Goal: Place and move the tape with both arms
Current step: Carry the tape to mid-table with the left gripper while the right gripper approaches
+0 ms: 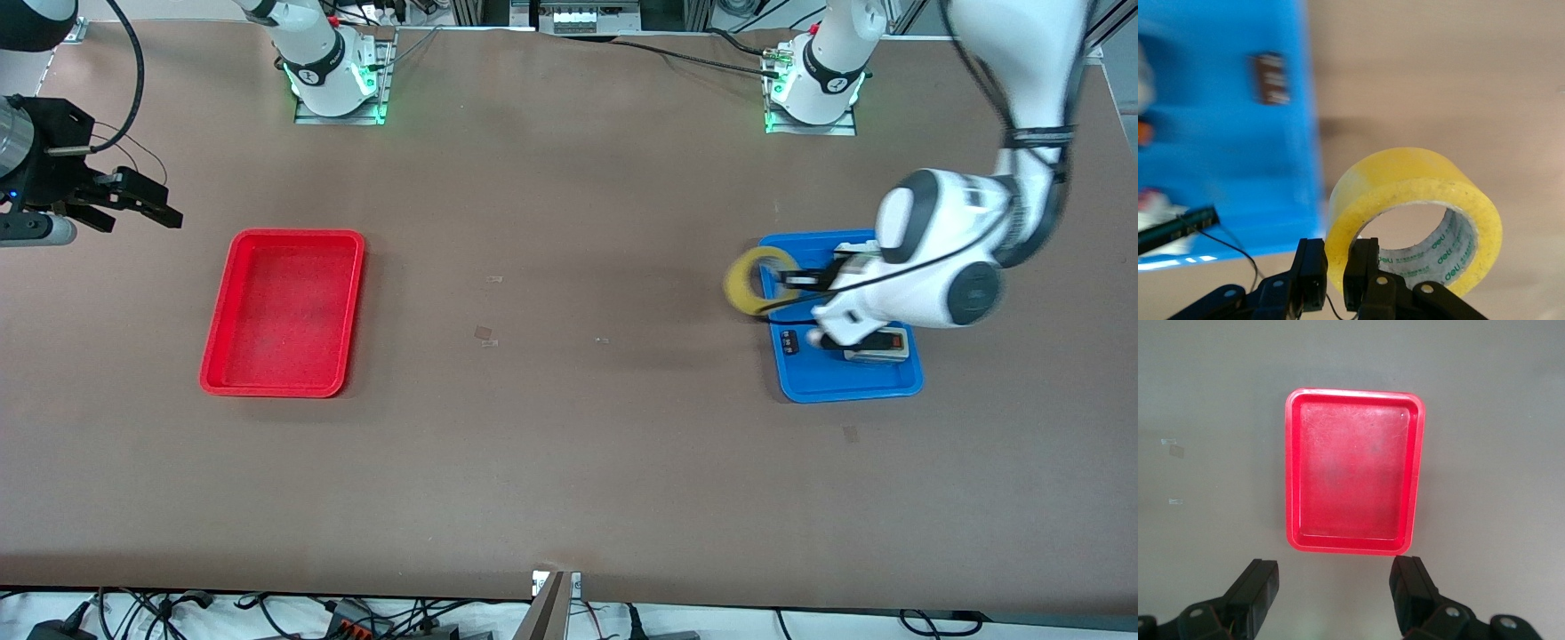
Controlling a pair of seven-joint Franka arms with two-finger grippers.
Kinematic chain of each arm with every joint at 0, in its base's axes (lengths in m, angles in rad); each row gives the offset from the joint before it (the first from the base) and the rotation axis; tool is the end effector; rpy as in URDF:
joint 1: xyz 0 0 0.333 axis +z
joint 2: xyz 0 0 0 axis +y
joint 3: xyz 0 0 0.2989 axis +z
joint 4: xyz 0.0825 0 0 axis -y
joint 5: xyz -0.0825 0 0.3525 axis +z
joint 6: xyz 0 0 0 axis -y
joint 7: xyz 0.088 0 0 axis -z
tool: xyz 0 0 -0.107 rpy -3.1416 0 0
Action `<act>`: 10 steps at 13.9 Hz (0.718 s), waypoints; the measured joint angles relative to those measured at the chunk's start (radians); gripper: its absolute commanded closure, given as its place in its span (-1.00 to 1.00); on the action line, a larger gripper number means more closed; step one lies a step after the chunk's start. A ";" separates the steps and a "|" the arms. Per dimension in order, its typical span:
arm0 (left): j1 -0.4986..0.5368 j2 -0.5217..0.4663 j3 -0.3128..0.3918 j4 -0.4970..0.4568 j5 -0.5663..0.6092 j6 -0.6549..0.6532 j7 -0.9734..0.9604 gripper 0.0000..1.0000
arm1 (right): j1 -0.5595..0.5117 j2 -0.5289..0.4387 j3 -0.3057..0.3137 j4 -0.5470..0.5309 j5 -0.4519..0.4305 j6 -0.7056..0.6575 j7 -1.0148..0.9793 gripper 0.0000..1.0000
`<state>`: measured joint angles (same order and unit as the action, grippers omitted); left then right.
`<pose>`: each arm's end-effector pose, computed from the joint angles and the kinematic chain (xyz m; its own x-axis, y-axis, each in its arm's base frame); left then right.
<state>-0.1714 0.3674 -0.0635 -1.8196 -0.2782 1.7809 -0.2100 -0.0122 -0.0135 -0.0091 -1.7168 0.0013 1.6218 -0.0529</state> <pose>0.5399 -0.1515 0.3165 0.8947 0.0430 -0.4446 0.1250 -0.9797 0.1568 0.5176 -0.0109 0.5544 0.9962 0.0316 -0.0812 0.0312 -0.9995 -0.0057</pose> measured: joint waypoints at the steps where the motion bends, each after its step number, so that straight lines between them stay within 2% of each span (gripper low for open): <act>1: -0.056 0.027 -0.002 0.034 -0.028 0.001 -0.091 0.99 | 0.000 0.008 0.000 0.000 0.000 0.000 0.000 -1.00; 3: -0.164 0.108 -0.006 0.138 -0.084 0.006 -0.282 0.99 | 0.003 0.036 0.002 0.000 0.001 -0.007 0.000 -1.00; 6: -0.308 0.278 -0.007 0.333 -0.101 0.030 -0.549 0.96 | 0.009 0.100 0.008 0.015 0.030 -0.002 0.000 -1.00; 8: -0.379 0.367 -0.007 0.411 -0.102 0.114 -0.662 0.79 | 0.028 0.132 0.010 0.041 0.059 -0.002 0.000 -1.00; 9: -0.408 0.395 -0.007 0.427 -0.102 0.156 -0.707 0.48 | 0.047 0.150 0.011 0.048 0.065 -0.002 0.000 -1.00; 10: -0.435 0.419 -0.007 0.434 -0.102 0.195 -0.745 -0.32 | 0.072 0.172 0.012 0.055 0.076 0.000 0.000 -1.00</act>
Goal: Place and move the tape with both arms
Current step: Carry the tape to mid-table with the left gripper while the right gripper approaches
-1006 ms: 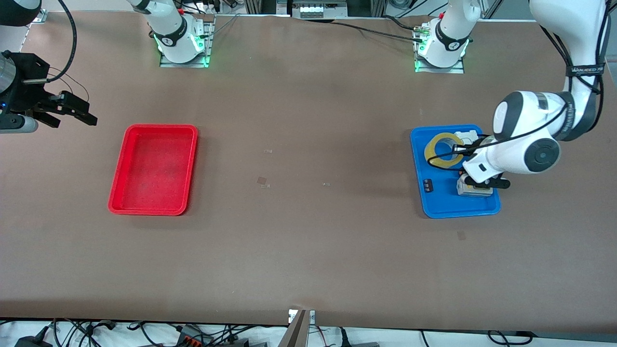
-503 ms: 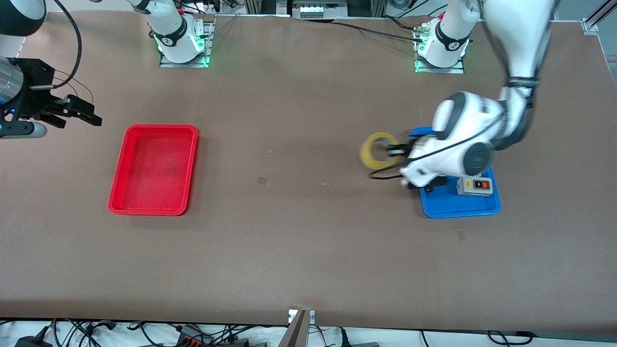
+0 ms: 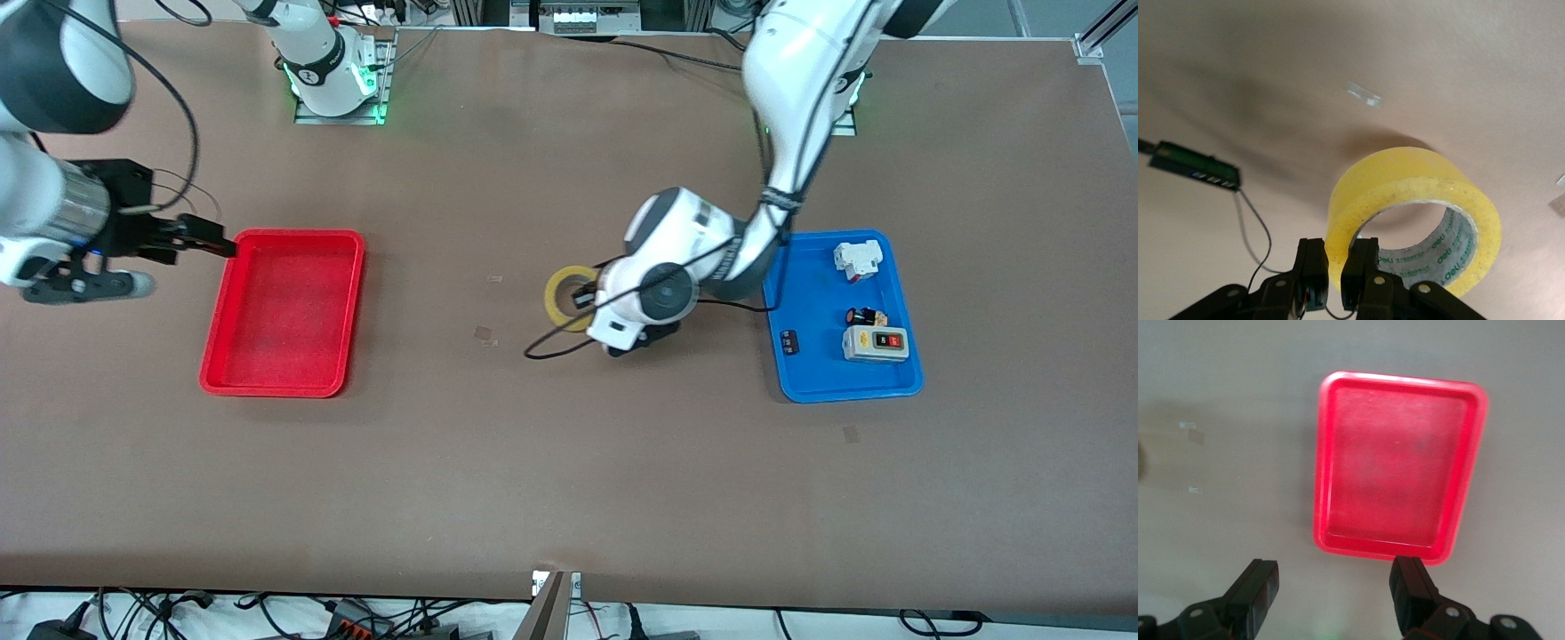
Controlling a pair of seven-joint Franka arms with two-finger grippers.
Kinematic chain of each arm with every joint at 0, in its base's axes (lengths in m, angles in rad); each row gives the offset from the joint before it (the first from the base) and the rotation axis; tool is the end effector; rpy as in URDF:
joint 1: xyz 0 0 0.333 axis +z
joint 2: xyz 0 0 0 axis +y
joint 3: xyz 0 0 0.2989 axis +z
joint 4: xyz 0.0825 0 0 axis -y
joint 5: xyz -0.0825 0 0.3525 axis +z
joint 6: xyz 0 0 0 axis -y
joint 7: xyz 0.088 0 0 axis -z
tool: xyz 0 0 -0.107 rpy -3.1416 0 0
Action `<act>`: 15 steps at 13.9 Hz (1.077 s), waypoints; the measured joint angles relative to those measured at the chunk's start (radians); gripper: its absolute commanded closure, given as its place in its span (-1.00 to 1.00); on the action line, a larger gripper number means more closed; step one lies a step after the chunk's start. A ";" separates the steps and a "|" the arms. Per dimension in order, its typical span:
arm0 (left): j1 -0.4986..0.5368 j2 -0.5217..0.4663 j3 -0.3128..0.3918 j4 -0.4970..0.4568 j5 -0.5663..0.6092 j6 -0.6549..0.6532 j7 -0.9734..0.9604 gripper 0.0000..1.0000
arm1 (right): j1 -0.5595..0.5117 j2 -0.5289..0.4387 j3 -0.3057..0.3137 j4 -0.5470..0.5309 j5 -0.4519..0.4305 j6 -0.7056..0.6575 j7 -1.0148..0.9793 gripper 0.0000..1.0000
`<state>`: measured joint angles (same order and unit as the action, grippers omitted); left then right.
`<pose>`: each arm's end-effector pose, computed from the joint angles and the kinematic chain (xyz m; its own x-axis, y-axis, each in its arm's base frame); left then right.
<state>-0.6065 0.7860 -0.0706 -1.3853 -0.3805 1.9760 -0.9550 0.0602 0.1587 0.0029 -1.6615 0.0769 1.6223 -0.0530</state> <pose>0.5178 -0.4347 0.2386 0.8083 0.4158 -0.4168 0.4661 -0.8845 0.0215 0.5544 0.0428 0.4861 0.9750 0.1106 -0.1925 0.0957 -0.9918 -0.0852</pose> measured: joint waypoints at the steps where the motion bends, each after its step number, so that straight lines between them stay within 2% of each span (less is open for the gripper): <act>1: -0.024 0.019 0.000 0.002 0.000 0.034 -0.028 -0.99 | 0.031 0.025 0.002 0.008 0.022 0.011 0.000 -1.00; 4: -0.052 0.032 0.007 0.016 0.009 0.064 -0.053 -1.00 | 0.144 0.112 0.005 0.033 0.048 0.101 0.010 -1.00; 7: -0.024 -0.022 0.048 0.058 0.074 -0.053 -0.056 -1.00 | 0.196 0.184 0.006 0.040 0.049 0.153 0.014 -1.00; 11: 0.123 -0.169 0.062 0.051 0.193 -0.204 -0.018 -1.00 | 0.244 0.241 0.006 0.045 0.055 0.221 0.046 -1.00; 15: 0.270 -0.286 0.067 -0.039 0.212 -0.318 0.247 -1.00 | 0.361 0.315 0.009 0.047 0.056 0.351 0.209 -1.00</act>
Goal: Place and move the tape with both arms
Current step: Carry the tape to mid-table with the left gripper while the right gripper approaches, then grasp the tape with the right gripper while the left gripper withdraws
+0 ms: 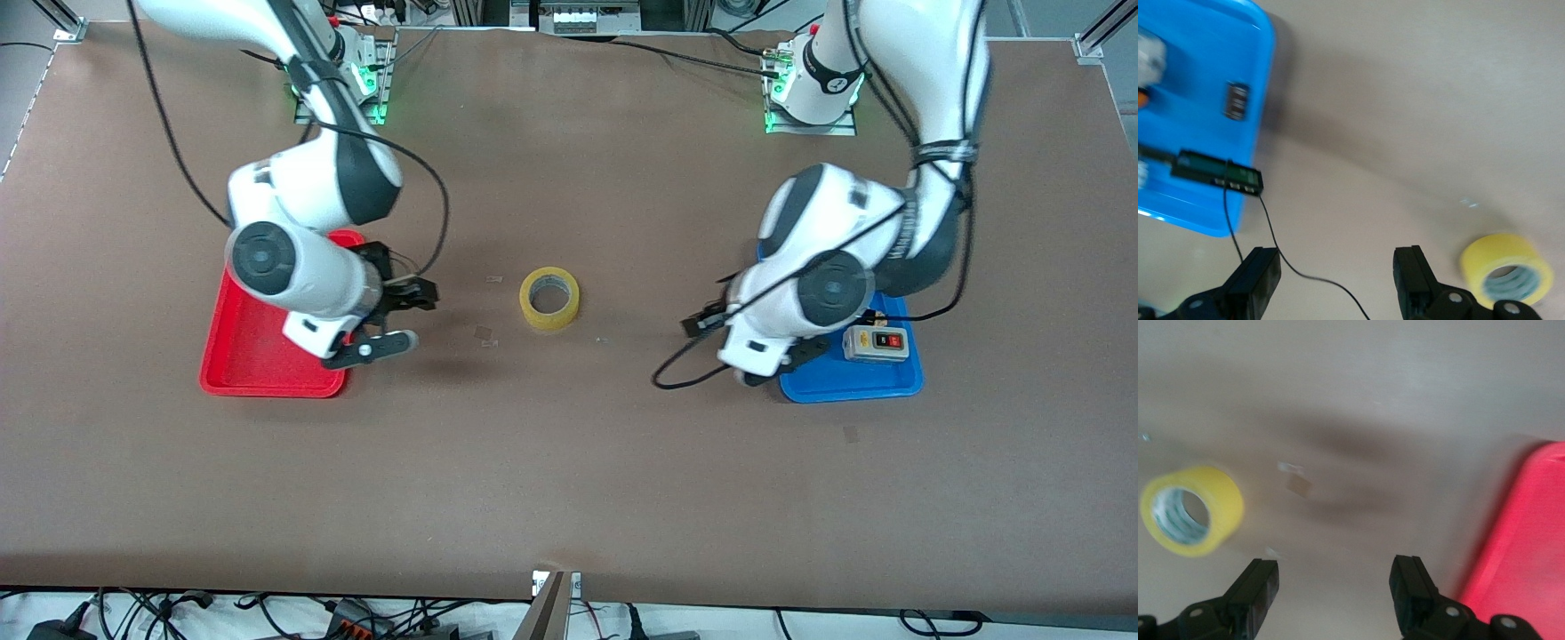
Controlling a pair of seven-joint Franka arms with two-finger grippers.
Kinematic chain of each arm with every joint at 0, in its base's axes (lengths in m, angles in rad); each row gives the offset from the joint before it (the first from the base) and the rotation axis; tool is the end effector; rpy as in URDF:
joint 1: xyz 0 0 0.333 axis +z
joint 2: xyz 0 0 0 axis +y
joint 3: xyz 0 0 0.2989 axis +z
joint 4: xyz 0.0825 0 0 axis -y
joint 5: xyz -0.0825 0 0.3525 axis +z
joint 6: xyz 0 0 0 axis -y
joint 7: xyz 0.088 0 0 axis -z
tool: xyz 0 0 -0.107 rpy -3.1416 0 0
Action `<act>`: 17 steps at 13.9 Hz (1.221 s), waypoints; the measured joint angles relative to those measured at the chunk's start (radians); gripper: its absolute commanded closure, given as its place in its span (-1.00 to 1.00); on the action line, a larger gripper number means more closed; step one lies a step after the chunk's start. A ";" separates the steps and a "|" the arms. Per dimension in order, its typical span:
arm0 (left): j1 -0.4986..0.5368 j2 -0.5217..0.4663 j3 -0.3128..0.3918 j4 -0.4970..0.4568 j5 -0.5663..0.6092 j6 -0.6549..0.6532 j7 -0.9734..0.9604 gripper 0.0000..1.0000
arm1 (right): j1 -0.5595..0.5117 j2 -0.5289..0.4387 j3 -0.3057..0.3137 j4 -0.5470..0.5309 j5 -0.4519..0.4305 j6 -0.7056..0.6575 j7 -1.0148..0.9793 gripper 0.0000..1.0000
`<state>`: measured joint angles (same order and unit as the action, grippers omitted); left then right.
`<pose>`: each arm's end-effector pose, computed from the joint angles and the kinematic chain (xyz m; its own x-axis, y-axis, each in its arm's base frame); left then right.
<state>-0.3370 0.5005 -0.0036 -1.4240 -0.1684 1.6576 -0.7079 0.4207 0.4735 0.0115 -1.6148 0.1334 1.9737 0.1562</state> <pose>0.5905 -0.2265 0.3859 0.8723 0.3824 -0.3046 0.3858 -0.9211 -0.0515 0.5710 0.2718 0.3429 0.9664 0.2187 -0.1350 0.2061 -0.9733 -0.1010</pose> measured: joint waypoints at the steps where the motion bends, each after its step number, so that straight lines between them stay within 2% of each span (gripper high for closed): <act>1: 0.041 -0.040 0.001 -0.034 0.001 -0.019 0.084 -1.00 | 0.038 0.023 0.001 0.001 0.000 0.040 0.058 -1.00; 4: 0.178 -0.186 0.003 -0.129 0.027 -0.105 0.358 -1.00 | 0.155 0.100 0.001 0.002 0.000 0.162 0.228 -1.00; 8: 0.309 -0.348 0.004 -0.168 0.074 -0.207 0.602 -1.00 | 0.225 0.175 -0.001 0.005 -0.001 0.250 0.303 -1.00; 11: 0.341 -0.423 0.004 -0.153 0.121 -0.239 0.651 -1.00 | 0.233 0.204 -0.001 0.007 -0.008 0.270 0.303 -1.00; 13: 0.341 -0.432 0.002 -0.058 0.162 -0.285 0.657 -1.00 | 0.246 0.215 -0.001 0.008 -0.018 0.281 0.303 -0.99; 14: 0.341 -0.432 0.002 -0.010 0.168 -0.302 0.663 -1.00 | 0.251 0.218 -0.002 0.008 -0.019 0.282 0.308 -0.86; 15: 0.342 -0.429 0.002 0.025 0.169 -0.306 0.672 -1.00 | 0.252 0.218 -0.002 0.008 -0.019 0.282 0.322 -0.41; 16: 0.343 -0.424 0.002 0.049 0.171 -0.300 0.677 -1.00 | 0.252 0.218 -0.003 0.008 -0.019 0.282 0.336 -0.05; 17: 0.345 -0.417 0.002 0.063 0.173 -0.280 0.678 -1.00 | 0.252 0.219 -0.004 0.008 -0.020 0.282 0.346 0.16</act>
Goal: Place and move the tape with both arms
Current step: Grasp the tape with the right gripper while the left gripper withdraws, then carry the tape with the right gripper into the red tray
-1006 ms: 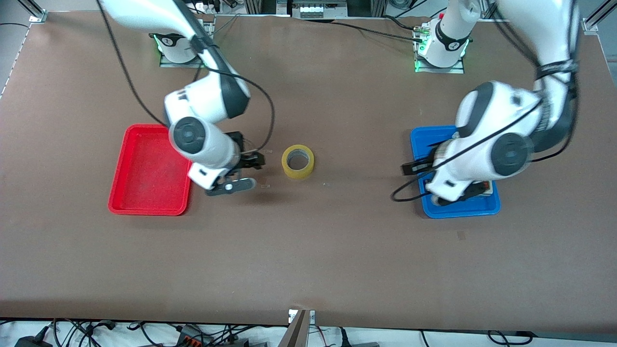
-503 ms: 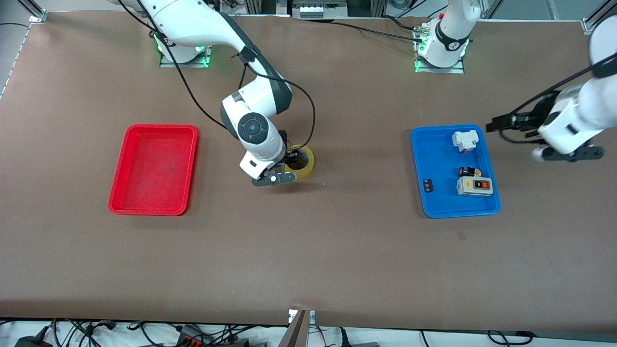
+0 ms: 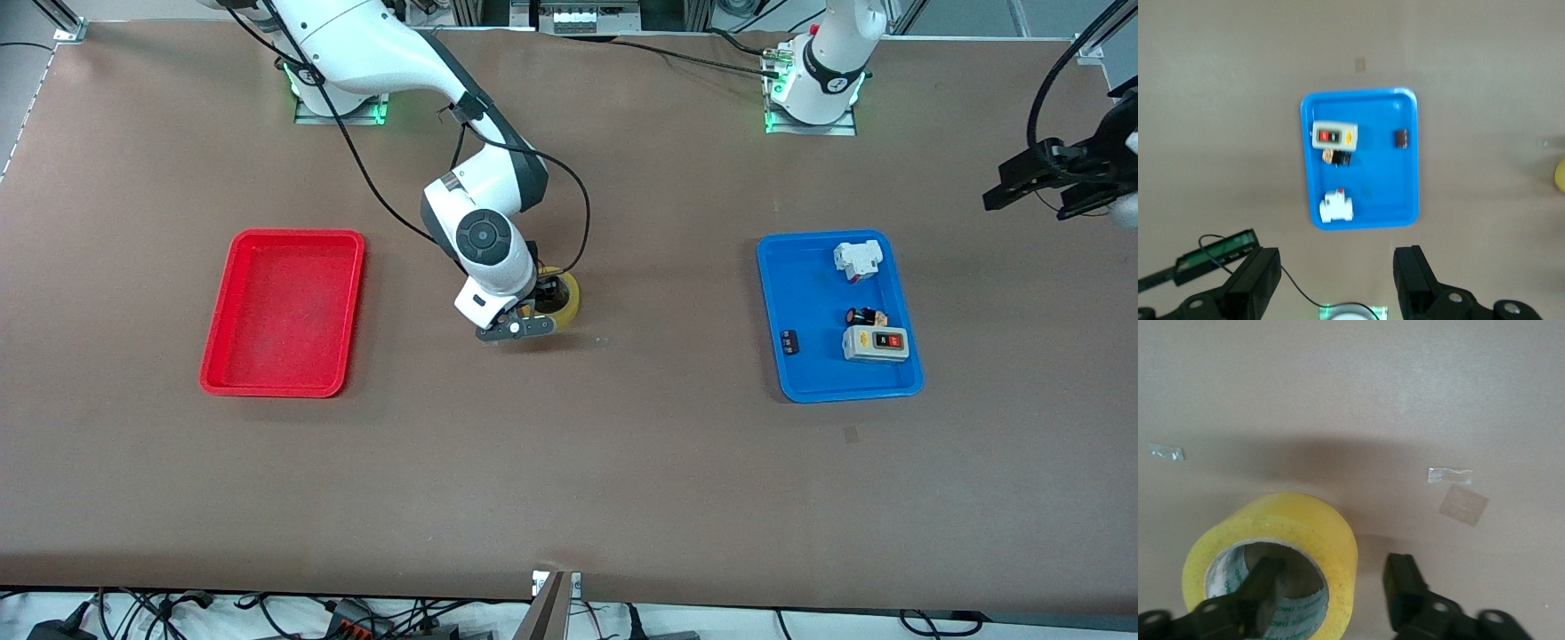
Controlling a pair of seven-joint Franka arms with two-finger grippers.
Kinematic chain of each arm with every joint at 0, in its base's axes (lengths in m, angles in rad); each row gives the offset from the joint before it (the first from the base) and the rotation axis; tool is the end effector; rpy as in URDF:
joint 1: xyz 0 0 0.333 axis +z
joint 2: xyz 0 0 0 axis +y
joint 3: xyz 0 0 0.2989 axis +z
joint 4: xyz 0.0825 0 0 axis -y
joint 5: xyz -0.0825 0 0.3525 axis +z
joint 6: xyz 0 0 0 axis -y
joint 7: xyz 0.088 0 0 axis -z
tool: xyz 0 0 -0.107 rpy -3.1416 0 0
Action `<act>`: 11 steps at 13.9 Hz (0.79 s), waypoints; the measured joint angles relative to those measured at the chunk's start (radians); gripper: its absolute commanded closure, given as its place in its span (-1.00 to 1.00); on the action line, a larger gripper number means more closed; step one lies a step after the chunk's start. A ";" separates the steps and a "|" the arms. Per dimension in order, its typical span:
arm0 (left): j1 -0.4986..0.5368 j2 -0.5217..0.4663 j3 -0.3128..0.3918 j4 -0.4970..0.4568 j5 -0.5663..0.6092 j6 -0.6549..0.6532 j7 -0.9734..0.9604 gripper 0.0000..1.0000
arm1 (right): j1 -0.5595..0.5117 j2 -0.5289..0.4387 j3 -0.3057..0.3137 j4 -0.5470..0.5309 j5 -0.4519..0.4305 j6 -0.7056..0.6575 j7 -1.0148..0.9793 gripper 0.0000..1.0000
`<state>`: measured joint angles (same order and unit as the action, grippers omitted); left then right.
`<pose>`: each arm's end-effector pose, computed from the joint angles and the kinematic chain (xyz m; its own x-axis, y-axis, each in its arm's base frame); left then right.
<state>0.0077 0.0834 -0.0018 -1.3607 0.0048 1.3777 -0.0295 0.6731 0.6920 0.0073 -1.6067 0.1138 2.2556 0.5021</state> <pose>0.5271 0.0037 0.6378 0.9971 0.0363 -0.0662 0.0359 -0.9993 -0.0066 0.5082 0.4145 0.2270 0.9910 0.1046 -0.0838 0.1001 -0.9934 -0.0560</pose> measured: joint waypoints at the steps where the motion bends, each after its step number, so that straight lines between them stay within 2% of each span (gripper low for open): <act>1: 0.003 0.008 0.000 0.008 0.003 0.019 0.002 -1.00 | 0.000 0.001 -0.003 0.000 0.000 0.000 0.006 0.30; 3: 0.010 0.020 0.000 0.008 0.004 0.028 0.010 -1.00 | -0.001 0.004 -0.007 0.000 0.000 0.000 0.010 0.59; 7: 0.027 0.008 0.000 -0.040 0.004 0.032 0.098 -1.00 | -0.001 0.006 -0.008 0.004 0.000 -0.001 0.023 0.98; 9: 0.033 -0.041 -0.001 -0.119 0.004 0.067 0.117 -1.00 | -0.002 0.006 -0.016 0.009 -0.001 0.000 0.042 0.98; 11: 0.033 -0.105 -0.004 -0.204 0.004 0.092 0.119 -1.00 | -0.010 -0.015 -0.057 0.027 -0.001 -0.010 0.043 1.00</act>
<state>0.0409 -0.0212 -0.0057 -1.5648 0.0085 1.4693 0.0894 0.6634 0.6772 -0.0496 -1.5800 0.1125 2.2457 0.5446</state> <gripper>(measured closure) 0.000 0.815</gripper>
